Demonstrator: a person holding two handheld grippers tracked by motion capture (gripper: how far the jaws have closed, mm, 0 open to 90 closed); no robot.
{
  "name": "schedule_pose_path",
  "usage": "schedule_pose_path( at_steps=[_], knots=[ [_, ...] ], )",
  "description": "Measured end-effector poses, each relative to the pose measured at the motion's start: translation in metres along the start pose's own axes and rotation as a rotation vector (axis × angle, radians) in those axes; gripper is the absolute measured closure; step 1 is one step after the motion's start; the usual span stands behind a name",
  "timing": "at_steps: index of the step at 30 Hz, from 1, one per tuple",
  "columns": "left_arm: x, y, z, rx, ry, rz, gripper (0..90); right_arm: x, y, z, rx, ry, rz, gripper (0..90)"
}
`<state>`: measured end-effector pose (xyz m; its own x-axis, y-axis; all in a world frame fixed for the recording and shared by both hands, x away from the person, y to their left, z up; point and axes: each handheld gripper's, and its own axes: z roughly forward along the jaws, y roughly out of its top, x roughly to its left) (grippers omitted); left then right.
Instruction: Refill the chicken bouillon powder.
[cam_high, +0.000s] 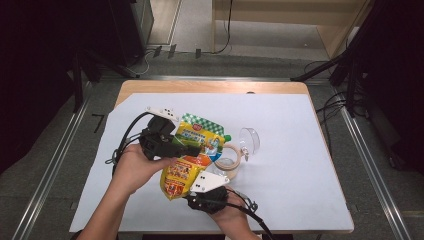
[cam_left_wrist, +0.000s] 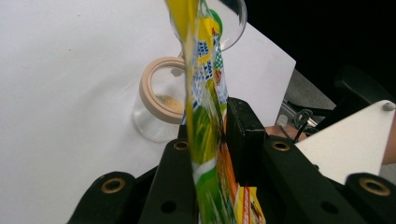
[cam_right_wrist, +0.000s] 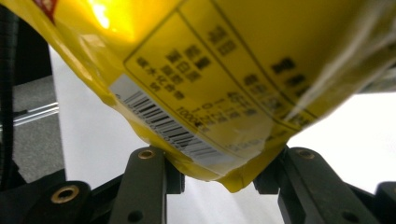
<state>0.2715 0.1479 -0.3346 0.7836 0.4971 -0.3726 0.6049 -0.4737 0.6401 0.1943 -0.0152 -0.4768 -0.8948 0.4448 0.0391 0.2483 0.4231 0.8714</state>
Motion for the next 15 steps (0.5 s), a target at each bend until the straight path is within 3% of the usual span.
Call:
schedule_pose_path(
  at_steps=[3,6,12,15],
  knots=[
    [0.001,0.000,0.003,0.005,0.010,-0.007,80.8,0.001,0.001,0.000,-0.003,0.008,0.000,63.7],
    [0.003,-0.001,0.011,0.028,0.003,-0.043,78.1,0.008,0.006,-0.002,-0.012,0.022,-0.035,61.9],
    [0.000,0.001,0.020,0.054,0.033,-0.059,72.2,0.007,0.010,-0.005,-0.024,0.076,0.037,61.6],
    [-0.001,0.002,0.025,0.069,0.040,-0.058,72.0,0.008,0.012,-0.005,-0.024,0.093,0.047,60.9]
  ],
)
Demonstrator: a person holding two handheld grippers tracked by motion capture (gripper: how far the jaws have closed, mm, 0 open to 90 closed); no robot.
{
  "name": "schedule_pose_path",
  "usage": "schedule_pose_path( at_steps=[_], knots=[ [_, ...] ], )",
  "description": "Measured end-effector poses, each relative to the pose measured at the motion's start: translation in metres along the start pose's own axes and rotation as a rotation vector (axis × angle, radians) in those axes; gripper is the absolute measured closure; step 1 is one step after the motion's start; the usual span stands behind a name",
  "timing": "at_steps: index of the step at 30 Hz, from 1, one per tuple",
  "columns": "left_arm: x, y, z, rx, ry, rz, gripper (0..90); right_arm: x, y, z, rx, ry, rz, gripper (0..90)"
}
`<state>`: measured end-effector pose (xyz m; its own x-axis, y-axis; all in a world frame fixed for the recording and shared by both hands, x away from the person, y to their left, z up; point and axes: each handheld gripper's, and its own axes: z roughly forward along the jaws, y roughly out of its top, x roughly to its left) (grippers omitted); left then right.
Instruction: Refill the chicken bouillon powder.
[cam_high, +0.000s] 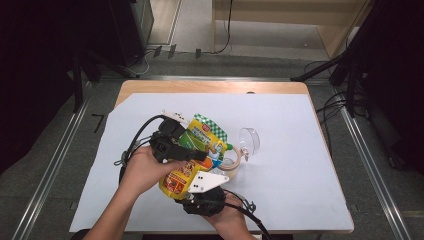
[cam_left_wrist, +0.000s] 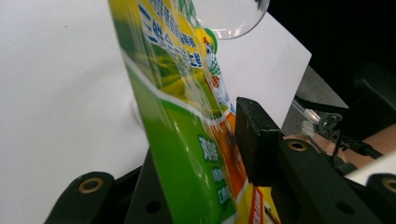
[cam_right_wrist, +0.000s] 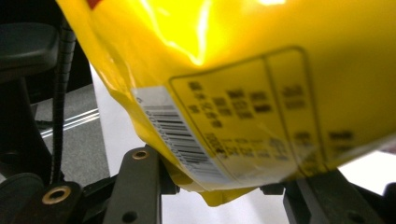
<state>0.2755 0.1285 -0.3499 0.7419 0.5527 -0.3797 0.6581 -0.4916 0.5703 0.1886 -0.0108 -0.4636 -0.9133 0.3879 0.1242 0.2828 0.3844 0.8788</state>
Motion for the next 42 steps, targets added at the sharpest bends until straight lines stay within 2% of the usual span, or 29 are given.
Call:
schedule_pose_path(
  at_steps=[7,11,16,20,23,28,33,35,38,39,42],
  knots=[
    [0.001,0.003,0.008,0.030,0.012,-0.002,70.5,0.001,0.002,0.000,0.004,0.029,0.013,60.0],
    [0.000,0.006,0.012,0.045,0.014,-0.030,68.5,0.004,0.003,0.000,0.011,0.011,-0.022,59.4],
    [0.001,0.011,0.018,0.070,0.011,-0.041,69.5,0.007,0.005,0.001,0.009,0.020,-0.057,57.0],
    [0.001,0.017,0.020,0.098,0.019,-0.059,68.6,0.006,0.006,0.001,0.015,0.020,-0.066,55.0],
    [0.000,0.023,0.021,0.110,0.020,-0.057,68.1,0.005,0.008,0.000,0.014,0.018,-0.081,53.9],
    [0.005,0.033,0.023,0.130,-0.013,-0.075,67.9,0.002,0.013,-0.002,0.012,0.019,-0.064,56.8],
    [0.005,0.042,0.018,0.121,-0.002,-0.074,68.1,-0.003,0.022,-0.004,0.007,0.026,-0.036,57.2],
    [0.007,0.045,0.014,0.116,0.000,-0.075,67.7,-0.006,0.028,-0.004,-0.004,0.049,-0.005,57.3],
    [0.009,0.043,0.013,0.109,-0.016,-0.068,65.1,-0.009,0.031,-0.004,-0.008,0.059,0.009,57.4],
    [0.010,0.042,0.011,0.104,-0.020,-0.056,64.8,-0.011,0.033,-0.005,-0.018,0.072,0.044,57.6],
    [0.008,0.041,0.008,0.090,-0.018,-0.033,64.7,-0.011,0.034,-0.005,-0.029,0.066,0.078,57.6]
  ],
)
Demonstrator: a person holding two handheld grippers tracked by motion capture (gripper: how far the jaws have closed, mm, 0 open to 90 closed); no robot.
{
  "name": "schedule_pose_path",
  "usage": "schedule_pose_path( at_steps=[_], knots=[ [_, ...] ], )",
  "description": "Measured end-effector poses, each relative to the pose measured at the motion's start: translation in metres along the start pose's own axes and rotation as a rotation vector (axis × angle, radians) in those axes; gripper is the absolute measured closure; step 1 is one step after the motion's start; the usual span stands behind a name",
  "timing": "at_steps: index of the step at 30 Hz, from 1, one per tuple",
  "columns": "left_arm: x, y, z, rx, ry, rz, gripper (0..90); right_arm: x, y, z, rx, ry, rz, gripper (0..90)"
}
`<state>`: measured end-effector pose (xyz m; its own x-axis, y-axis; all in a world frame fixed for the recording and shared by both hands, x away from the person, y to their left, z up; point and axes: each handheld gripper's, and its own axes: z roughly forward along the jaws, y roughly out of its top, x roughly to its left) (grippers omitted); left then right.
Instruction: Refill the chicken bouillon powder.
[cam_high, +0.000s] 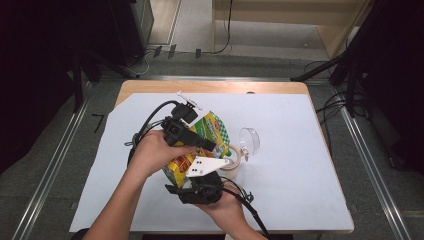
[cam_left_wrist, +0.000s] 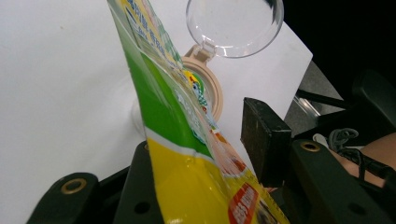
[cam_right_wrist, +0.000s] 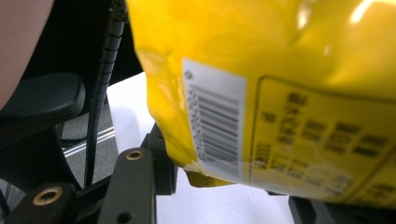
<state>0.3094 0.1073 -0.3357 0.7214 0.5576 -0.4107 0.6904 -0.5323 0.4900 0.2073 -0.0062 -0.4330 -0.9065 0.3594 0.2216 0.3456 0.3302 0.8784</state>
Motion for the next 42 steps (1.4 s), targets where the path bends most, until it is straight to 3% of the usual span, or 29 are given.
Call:
schedule_pose_path(
  at_steps=[3,5,7,10,14,18,22,27,32,37,42],
  knots=[
    [-0.002,0.000,0.000,0.002,0.002,0.005,65.0,-0.001,0.000,0.000,-0.001,-0.010,0.005,57.5],
    [-0.002,-0.001,0.000,0.009,-0.001,-0.020,61.4,-0.003,0.000,-0.001,-0.001,-0.007,0.007,57.7],
    [-0.004,-0.002,0.000,0.003,0.011,-0.019,61.3,-0.006,-0.001,-0.003,-0.005,0.000,0.027,57.6],
    [-0.004,-0.002,0.001,0.009,0.022,-0.029,68.0,-0.007,-0.002,-0.004,0.001,-0.010,0.018,57.5],
    [-0.002,-0.001,0.004,0.038,0.025,-0.035,73.7,-0.004,-0.004,0.000,0.024,-0.014,-0.019,56.4],
    [-0.003,0.000,0.003,0.028,0.025,-0.039,75.5,0.001,-0.005,0.003,0.033,-0.007,-0.082,50.6],
    [-0.005,0.001,0.004,0.025,0.022,-0.036,76.1,0.002,-0.005,0.003,0.034,-0.031,-0.101,59.4],
    [-0.005,0.004,0.005,0.017,0.020,-0.029,74.0,0.000,-0.004,0.002,0.027,-0.036,-0.079,60.4],
    [-0.005,0.007,0.003,0.020,0.017,-0.025,69.1,-0.003,-0.001,0.001,0.007,-0.011,-0.038,60.5],
    [-0.002,0.015,-0.003,0.025,0.002,-0.059,67.1,-0.009,0.007,-0.004,-0.005,0.007,0.004,60.4],
    [0.000,0.017,-0.003,0.031,-0.005,-0.059,66.8,-0.011,0.009,-0.003,-0.012,0.025,0.022,60.5]
  ],
)
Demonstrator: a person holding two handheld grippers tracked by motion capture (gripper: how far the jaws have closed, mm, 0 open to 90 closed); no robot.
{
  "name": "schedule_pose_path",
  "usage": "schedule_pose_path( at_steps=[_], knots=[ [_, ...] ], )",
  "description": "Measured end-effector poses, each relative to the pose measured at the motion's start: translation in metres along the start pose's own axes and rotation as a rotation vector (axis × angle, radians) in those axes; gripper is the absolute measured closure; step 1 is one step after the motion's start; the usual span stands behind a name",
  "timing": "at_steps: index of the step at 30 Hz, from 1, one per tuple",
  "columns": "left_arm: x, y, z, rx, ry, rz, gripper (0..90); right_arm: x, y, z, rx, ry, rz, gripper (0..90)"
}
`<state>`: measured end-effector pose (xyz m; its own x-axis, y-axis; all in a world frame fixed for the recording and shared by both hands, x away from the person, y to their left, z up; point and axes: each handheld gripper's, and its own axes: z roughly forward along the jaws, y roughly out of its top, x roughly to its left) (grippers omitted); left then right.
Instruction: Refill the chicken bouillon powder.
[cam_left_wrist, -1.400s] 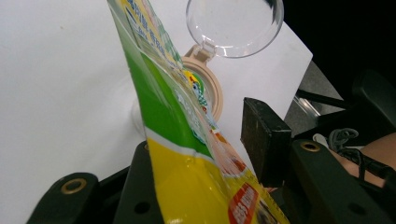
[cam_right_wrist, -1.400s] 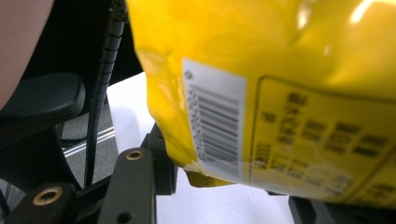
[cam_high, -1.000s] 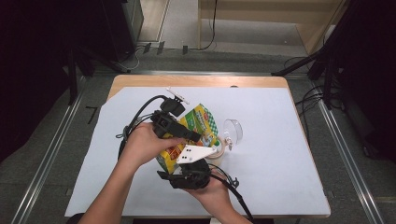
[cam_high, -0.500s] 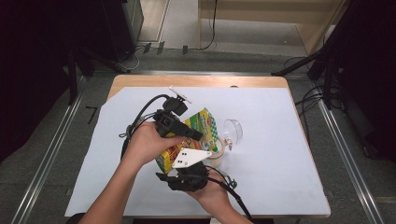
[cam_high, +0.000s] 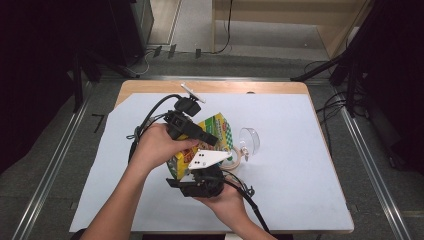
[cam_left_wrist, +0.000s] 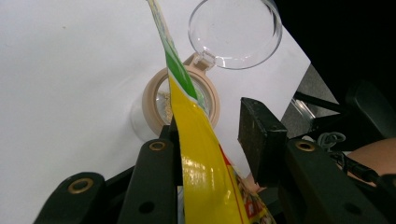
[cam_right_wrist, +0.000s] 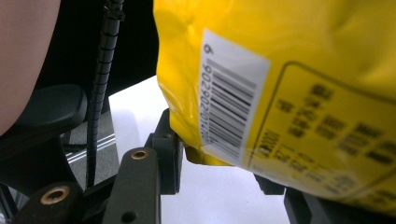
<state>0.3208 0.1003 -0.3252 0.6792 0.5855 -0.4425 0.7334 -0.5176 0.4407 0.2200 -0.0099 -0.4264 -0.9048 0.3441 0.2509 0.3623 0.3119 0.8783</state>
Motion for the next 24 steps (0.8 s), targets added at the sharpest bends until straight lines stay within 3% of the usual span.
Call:
schedule_pose_path(
  at_steps=[3,9,14,19,24],
  knots=[
    [0.0004,-0.0013,-0.0010,-0.014,0.001,-0.004,65.8,-0.0030,-0.0006,0.0011,-0.002,0.001,0.003,60.8],
    [0.0017,-0.0026,0.0044,0.001,0.024,0.006,76.1,-0.0019,-0.0052,0.0026,0.015,-0.010,-0.006,60.2],
    [-0.0007,-0.0011,0.0079,-0.006,0.039,0.009,78.8,0.0008,-0.0072,0.0044,0.028,-0.007,-0.018,53.4],
    [-0.0034,-0.0013,0.0081,-0.015,0.029,0.013,80.3,0.0030,-0.0084,0.0052,0.032,-0.049,-0.051,63.4],
    [-0.0058,-0.0014,0.0063,-0.025,0.025,0.016,78.6,0.0029,-0.0086,0.0049,0.021,-0.055,-0.039,63.6]
  ],
)
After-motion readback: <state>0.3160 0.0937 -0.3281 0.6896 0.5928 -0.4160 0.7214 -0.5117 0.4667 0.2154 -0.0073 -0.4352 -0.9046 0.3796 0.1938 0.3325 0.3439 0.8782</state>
